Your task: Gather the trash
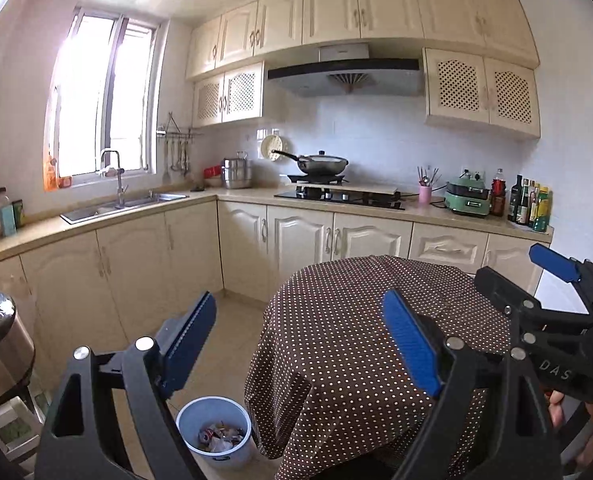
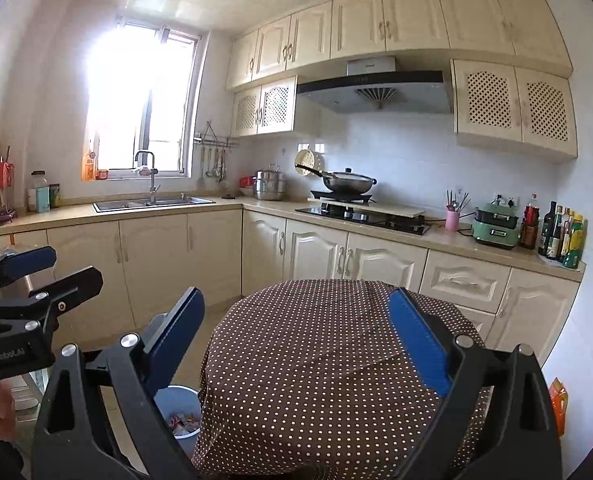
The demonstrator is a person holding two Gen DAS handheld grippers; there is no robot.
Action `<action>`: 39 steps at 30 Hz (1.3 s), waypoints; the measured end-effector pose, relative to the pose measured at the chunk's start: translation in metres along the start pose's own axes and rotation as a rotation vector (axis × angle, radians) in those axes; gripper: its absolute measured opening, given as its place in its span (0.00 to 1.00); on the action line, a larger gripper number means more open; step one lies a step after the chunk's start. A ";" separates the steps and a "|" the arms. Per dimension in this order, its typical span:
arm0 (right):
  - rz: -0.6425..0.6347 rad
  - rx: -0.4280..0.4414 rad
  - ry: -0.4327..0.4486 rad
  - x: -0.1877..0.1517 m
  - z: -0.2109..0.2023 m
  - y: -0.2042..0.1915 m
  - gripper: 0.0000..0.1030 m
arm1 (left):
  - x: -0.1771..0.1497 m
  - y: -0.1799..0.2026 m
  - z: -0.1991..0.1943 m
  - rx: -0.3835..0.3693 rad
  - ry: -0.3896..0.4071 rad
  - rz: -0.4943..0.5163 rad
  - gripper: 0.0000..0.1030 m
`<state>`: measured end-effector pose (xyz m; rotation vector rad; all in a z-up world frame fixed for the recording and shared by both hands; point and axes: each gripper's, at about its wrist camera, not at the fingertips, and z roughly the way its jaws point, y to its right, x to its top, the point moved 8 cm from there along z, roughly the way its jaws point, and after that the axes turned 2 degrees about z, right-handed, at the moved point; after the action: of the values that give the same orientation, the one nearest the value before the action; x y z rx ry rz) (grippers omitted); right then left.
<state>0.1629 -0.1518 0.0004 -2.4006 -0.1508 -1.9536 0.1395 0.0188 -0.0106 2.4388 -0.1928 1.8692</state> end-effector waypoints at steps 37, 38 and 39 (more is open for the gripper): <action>0.023 0.040 0.038 -0.002 -0.052 -0.019 0.93 | -0.002 -0.011 -0.052 0.077 0.032 -0.001 0.81; 0.027 0.042 0.036 -0.001 -0.050 -0.017 0.93 | -0.003 -0.011 -0.051 0.077 0.029 -0.004 0.81; 0.030 0.042 0.033 -0.002 -0.050 -0.016 0.93 | -0.004 -0.013 -0.051 0.077 0.028 -0.006 0.81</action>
<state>0.1124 -0.1403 0.0080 -2.3297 -0.1522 -1.9563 0.0916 0.0378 -0.0006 2.4567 -0.1145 1.9427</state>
